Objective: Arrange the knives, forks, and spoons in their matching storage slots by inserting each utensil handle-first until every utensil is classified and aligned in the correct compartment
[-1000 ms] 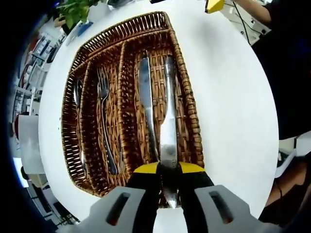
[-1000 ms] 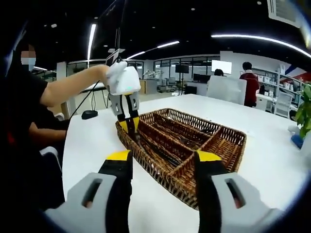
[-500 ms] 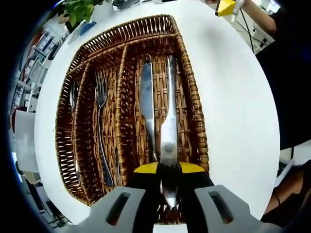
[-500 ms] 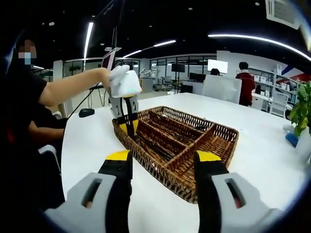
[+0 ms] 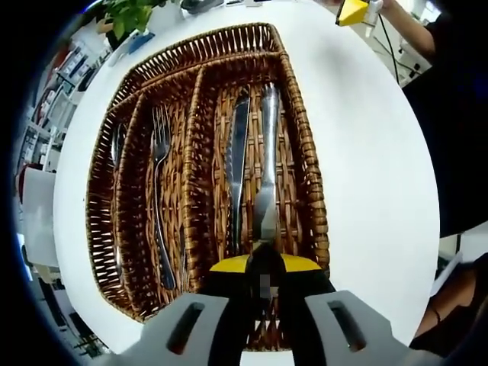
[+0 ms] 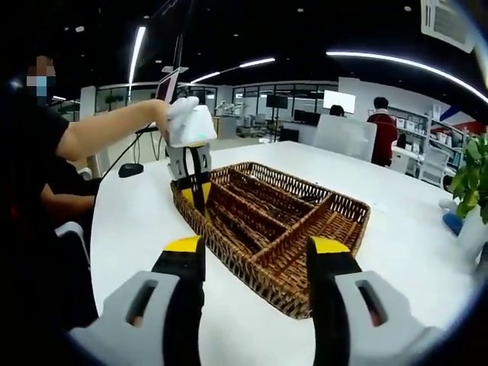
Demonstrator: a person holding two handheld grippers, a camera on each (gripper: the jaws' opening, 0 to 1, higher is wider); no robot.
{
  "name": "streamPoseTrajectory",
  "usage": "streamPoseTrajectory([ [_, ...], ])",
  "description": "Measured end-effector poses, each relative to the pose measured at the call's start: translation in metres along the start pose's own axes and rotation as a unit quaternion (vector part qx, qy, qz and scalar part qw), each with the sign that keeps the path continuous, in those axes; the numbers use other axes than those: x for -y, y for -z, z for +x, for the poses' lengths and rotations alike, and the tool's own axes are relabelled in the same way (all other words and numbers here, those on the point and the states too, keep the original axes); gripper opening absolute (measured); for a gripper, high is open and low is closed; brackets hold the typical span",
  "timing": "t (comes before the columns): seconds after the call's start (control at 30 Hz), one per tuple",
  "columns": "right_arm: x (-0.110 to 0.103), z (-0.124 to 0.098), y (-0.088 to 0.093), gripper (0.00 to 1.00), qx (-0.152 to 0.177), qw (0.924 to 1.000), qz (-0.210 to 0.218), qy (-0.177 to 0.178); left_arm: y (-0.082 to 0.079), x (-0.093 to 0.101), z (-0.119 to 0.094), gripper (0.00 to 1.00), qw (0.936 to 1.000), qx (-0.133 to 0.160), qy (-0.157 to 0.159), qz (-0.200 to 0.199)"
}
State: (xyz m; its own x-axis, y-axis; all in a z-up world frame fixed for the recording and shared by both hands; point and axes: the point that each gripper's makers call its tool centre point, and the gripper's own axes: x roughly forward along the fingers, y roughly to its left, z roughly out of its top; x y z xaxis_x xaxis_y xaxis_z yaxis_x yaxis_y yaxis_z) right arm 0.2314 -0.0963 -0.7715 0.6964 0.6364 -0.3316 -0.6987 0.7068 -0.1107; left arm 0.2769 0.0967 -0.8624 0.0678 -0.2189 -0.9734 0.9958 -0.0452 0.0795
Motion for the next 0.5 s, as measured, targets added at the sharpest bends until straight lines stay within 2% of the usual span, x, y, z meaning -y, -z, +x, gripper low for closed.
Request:
streamPoseTrajectory([
  [0.13,0.001,0.001,-0.002,0.55,-0.002,1.0000,0.000,0.000,0.000,0.002,-0.007,0.14,0.9999,0.013,0.003,0.001],
  [0.23,0.002,0.004,0.002,0.57,-0.015,0.9999,0.002,0.002,-0.001,0.004,-0.011,0.14,0.9997,0.025,0.002,0.000],
  [0.4,0.004,0.005,0.007,0.58,-0.030,0.9995,-0.004,0.008,-0.004,0.002,-0.021,0.16,0.9981,0.056,-0.022,-0.016],
  [0.5,0.005,0.007,0.007,0.59,-0.033,0.9994,-0.001,0.007,-0.007,0.000,-0.026,0.20,0.9959,0.072,-0.036,-0.043],
])
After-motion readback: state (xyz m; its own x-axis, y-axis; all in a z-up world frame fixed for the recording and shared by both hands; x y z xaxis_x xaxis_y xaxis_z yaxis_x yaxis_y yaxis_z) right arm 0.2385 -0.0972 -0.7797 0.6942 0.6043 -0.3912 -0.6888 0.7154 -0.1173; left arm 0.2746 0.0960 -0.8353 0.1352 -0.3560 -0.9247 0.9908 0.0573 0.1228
